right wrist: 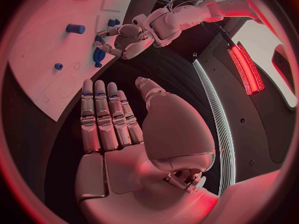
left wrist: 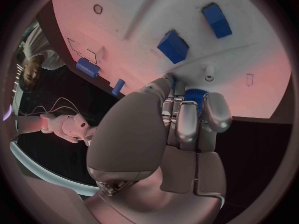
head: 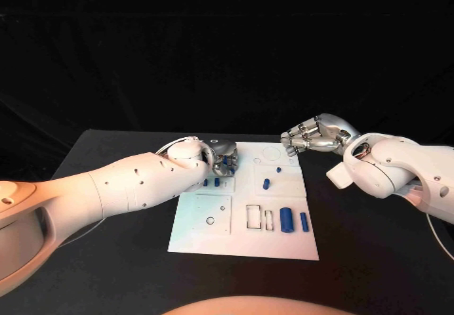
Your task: Assemble the parts on the task board
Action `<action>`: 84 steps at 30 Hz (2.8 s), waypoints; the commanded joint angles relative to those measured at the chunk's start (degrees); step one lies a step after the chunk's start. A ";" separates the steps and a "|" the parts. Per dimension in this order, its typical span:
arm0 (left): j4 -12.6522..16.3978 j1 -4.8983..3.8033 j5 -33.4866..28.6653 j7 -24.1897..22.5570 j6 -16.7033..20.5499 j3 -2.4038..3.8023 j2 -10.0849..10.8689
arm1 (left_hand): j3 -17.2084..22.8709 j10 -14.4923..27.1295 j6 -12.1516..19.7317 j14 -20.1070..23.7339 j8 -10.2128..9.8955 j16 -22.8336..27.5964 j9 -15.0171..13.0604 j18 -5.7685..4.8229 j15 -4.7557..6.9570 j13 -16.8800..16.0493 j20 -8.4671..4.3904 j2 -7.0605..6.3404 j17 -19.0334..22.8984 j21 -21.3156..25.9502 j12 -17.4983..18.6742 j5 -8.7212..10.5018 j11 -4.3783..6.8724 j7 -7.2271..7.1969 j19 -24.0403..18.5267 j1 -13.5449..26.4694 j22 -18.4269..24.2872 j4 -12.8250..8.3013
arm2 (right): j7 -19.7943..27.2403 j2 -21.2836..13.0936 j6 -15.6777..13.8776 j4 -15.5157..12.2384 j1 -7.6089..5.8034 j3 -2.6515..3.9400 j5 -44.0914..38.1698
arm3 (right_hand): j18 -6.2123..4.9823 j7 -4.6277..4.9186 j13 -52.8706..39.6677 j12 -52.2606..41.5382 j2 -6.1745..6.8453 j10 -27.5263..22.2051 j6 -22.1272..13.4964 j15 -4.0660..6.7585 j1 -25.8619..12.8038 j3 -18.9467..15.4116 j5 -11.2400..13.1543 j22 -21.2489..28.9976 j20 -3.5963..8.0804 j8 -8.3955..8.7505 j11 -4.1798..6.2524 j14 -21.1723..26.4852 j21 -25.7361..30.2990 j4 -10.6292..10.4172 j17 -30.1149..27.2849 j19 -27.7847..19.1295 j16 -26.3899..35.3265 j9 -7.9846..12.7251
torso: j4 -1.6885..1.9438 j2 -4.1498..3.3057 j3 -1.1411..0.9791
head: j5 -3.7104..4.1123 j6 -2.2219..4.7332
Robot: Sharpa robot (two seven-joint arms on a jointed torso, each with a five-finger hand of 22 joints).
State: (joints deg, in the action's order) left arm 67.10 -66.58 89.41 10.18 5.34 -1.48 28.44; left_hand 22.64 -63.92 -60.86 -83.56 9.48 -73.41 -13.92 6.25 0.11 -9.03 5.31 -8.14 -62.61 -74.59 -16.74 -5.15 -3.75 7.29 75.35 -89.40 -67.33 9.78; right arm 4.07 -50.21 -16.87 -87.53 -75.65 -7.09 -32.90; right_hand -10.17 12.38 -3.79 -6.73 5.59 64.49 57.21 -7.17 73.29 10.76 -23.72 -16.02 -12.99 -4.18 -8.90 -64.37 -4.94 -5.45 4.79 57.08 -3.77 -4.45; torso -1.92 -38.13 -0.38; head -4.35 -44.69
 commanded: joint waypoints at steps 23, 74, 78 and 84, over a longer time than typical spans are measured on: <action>2.93 0.25 -2.33 -1.13 3.92 0.72 3.15 | 4.37 -2.51 -1.75 0.14 -2.01 -0.83 1.08 -1.07 0.16 0.24 -0.14 -0.76 0.48 -1.27 3.33 -0.29 -0.33 0.64 0.16 0.87 -1.27 -3.10 | 0.66 -0.03 0.33 0.05 0.03 0.02 -0.52 | -0.35 -0.12 0.04 -0.25 -0.85 -0.16 -0.23 0.18 -0.01 -0.26 -0.28 0.11 -0.33 -0.06 0.06 0.05 0.28 0.12 -0.12 0.28 -0.13 -0.08 | 0.12 0.07 -0.07 | 0.20 0.28; 5.50 0.11 -3.82 1.45 -2.16 2.29 8.33 | 4.53 -3.38 -2.58 0.18 -2.33 -0.72 1.26 -1.10 0.28 0.10 -0.11 -1.32 1.13 -1.47 4.11 -0.22 -0.11 0.33 0.23 2.62 -1.53 -3.02 | 0.63 -0.04 0.45 0.21 0.18 0.02 -0.54 | -0.35 -0.12 0.04 -0.28 -0.97 -0.19 -0.24 0.18 -0.08 -0.28 -0.20 0.24 -0.33 -0.07 0.06 0.04 0.31 0.08 -0.20 0.32 -0.13 -0.08 | -0.05 -0.01 -0.02 | -0.38 0.20; 5.45 0.12 -3.85 1.46 -2.55 2.29 8.17 | 4.53 -3.41 -2.61 0.21 -2.35 -0.64 1.27 -1.10 0.29 0.09 -0.11 -1.33 1.29 -1.46 4.14 -0.22 -0.10 0.31 0.21 2.69 -1.52 -3.02 | 0.62 -0.06 0.45 0.22 0.18 0.02 -0.54 | -0.35 -0.12 0.04 -0.28 -0.97 -0.19 -0.24 0.18 -0.08 -0.28 -0.20 0.24 -0.33 -0.07 0.06 0.04 0.31 0.08 -0.20 0.32 -0.13 -0.08 | -0.01 0.00 -0.04 | -0.40 0.18; 5.37 0.12 -3.86 1.42 -2.54 2.29 8.08 | 4.54 -3.42 -2.62 0.23 -2.36 -0.61 1.28 -1.08 0.29 0.08 -0.12 -1.32 1.35 -1.41 4.16 -0.23 -0.09 0.30 0.16 2.70 -1.45 -3.03 | 0.60 -0.05 0.46 0.23 0.18 0.02 -0.54 | -0.35 -0.12 0.04 -0.28 -0.97 -0.19 -0.24 0.18 -0.08 -0.28 -0.20 0.24 -0.33 -0.07 0.06 0.04 0.31 0.08 -0.20 0.32 -0.13 -0.08 | 0.05 -0.05 -0.05 | -0.35 0.16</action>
State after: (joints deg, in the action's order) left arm 72.43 -66.42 85.90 11.60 3.91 0.77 36.67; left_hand 26.86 -67.05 -63.18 -83.56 7.47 -74.06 -12.65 6.25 0.10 -8.89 5.11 -9.58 -61.32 -75.88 -12.86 -5.37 -3.88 7.58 75.55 -87.35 -68.85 6.82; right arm 4.14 -50.31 -16.88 -87.28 -75.51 -7.07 -32.94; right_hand -10.17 12.38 -3.79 -6.73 5.15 64.49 57.21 -7.17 73.30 10.76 -23.72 -15.83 -13.19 -4.18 -8.90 -64.37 -4.94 -5.45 4.64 57.29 -3.77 -4.47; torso -1.93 -38.13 -0.41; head -4.70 -44.53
